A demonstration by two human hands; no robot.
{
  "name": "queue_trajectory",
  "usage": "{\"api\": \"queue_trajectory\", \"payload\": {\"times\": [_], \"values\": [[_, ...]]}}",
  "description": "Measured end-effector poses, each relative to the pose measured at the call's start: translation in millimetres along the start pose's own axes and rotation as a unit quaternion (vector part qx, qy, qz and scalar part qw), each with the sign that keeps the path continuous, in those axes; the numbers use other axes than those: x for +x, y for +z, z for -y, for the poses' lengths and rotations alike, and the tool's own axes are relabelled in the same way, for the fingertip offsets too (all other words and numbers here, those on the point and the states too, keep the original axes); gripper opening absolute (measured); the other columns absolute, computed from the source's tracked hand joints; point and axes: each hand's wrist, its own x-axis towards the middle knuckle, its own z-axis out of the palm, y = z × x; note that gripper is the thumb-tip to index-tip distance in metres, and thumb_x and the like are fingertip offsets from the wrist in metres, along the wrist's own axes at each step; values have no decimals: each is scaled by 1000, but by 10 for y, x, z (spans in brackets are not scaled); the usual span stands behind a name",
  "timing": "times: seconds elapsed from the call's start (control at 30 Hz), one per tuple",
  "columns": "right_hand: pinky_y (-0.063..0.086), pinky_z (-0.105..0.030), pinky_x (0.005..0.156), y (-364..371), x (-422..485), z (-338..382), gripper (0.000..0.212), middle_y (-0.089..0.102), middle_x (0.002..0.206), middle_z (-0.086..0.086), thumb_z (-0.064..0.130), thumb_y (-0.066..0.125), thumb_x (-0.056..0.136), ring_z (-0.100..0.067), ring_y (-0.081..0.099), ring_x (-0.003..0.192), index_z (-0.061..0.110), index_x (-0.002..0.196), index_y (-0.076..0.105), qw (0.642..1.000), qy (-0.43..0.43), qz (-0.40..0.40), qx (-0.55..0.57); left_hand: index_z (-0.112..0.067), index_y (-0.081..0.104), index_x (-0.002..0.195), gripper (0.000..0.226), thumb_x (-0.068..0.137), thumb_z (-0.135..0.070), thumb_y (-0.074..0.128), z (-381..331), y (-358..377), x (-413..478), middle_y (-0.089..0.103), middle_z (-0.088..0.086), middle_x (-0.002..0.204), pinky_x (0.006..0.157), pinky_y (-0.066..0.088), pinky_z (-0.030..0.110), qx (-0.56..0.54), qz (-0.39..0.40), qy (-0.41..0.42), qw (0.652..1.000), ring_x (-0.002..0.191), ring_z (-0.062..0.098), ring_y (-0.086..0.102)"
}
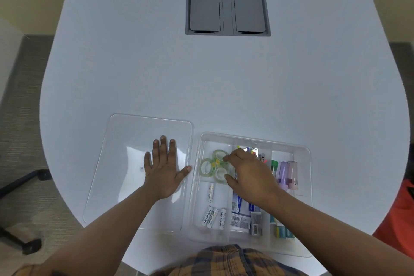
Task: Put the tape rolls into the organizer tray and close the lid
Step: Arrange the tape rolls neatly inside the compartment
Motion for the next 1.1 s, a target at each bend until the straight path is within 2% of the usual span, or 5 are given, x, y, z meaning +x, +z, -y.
{"api": "queue_trajectory", "payload": {"times": [0.33,0.57,0.7,0.83,1.1], "values": [[48,-35,87,46,-6,89,39,61,118,1,26,64,82,-25,57,103,18,121,61,998,13,-25,-59,-19,-5,152,89,83,-74,5,-89,-76,-208,-12,10,161,116,-4,53,71,-102,-12,992,148,28,-13],[49,-36,75,100,99,185,39,58,118,0,32,58,85,-25,58,105,19,123,58,998,51,-10,-43,-20,-4,151,92,78,-75,-2,-52,161,-536,-10,11,161,108,10,68,25,-49,-62,997,148,31,-6],[50,-36,71,117,137,253,39,60,114,-3,31,57,85,-28,61,100,20,123,58,997,63,-25,-43,-23,-19,146,94,71,-79,-12,20,297,-535,-30,3,153,109,3,68,14,-22,-62,998,144,24,-24],[48,-35,71,131,194,328,34,62,108,-6,35,55,86,-29,61,98,17,114,59,995,79,-37,-43,-30,-38,134,87,76,-81,2,88,320,-445,-52,-6,137,109,-9,66,-9,13,-56,998,135,20,-40],[49,-34,71,151,227,356,30,65,102,-5,34,57,85,-28,63,94,19,111,60,995,94,-34,-26,-27,-32,139,85,88,-71,20,25,243,-515,-44,-2,146,110,-9,64,-17,6,-51,999,141,24,-33]]}}
